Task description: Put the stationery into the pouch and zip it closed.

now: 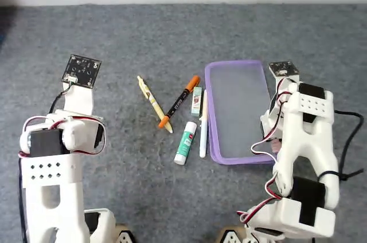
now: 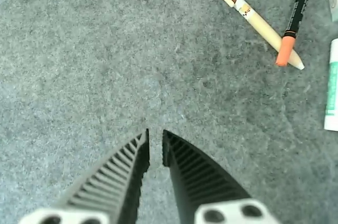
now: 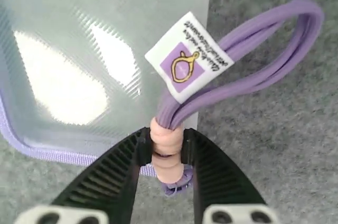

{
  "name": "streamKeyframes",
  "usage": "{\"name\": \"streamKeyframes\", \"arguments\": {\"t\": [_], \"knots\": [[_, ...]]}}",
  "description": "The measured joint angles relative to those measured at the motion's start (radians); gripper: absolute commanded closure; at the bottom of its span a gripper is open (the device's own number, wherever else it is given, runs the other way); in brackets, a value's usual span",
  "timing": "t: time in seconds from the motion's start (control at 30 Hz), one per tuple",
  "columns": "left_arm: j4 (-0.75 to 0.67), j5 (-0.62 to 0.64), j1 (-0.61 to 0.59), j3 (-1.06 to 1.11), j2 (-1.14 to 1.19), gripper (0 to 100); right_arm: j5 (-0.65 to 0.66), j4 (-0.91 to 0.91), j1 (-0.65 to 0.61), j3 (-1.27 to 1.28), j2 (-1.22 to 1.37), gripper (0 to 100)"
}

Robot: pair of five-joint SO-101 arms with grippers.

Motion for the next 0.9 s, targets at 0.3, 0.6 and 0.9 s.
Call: {"name": "streamKeyframes", "arguments": {"t": [0.3, 0.6, 0.9], "knots": [[0.0, 0.0, 0.0, 0.0, 0.0, 95, 0.0, 0.052, 0.034, 0.0, 0.0, 85.0], [0.0, 0.0, 0.0, 0.0, 0.0, 95, 0.0, 0.068, 0.034, -0.005, 0.0, 99.1], [0.0, 0.0, 0.0, -0.002, 0.0, 95, 0.0, 0.186, 0.026, -0.195, -0.198, 98.9]]}}
